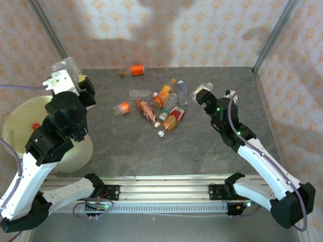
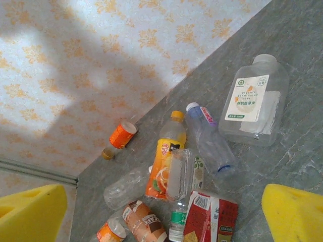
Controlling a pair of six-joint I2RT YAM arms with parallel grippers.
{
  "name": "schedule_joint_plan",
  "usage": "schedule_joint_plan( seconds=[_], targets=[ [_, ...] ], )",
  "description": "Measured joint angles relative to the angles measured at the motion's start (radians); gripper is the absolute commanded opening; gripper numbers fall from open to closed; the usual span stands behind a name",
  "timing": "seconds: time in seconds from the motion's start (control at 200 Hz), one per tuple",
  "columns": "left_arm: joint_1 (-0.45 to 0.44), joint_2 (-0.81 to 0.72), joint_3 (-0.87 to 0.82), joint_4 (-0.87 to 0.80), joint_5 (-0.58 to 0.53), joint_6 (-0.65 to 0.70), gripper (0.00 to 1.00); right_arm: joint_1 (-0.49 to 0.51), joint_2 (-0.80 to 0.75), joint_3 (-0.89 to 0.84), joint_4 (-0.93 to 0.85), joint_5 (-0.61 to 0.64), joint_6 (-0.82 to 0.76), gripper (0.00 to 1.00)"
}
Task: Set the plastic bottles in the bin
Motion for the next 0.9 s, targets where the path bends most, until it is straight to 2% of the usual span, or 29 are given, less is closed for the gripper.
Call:
schedule_joint_plan(
  seconds=[0.135,0.265,0.35,0.605,0.791,0.901],
  targets=[
    [0.116,-0.033,-0.034,-0.003,-0.09,0.023,0.5,0.0,0.011,0.0,0.007,0.0,0.003,0.99],
    [0.299,-0.061,-0.074,-0.016,-0.102,0.023,0.5,0.0,0.019,0.0,0.016,0.0,0.003,0.99],
    [0.388,-0.066,-0.079,-0.029,-0.107,0.023,0.5,0.0,0.024,0.0,0.022,-0.001,0.003,0.99],
    [0.583,-0.068,-0.118,-0.111,-0.112,0.004,0.5,0.0,0.057,0.0,0.023,-0.013,0.002,0.99],
    [0.681,-0.078,-0.164,-0.169,-0.11,-0.007,0.5,0.0,0.084,0.001,0.023,-0.032,-0.007,0.99],
    [0.776,-0.077,-0.171,-0.218,-0.071,-0.019,0.5,0.0,0.104,0.013,0.021,-0.043,-0.019,0.99]
  ],
)
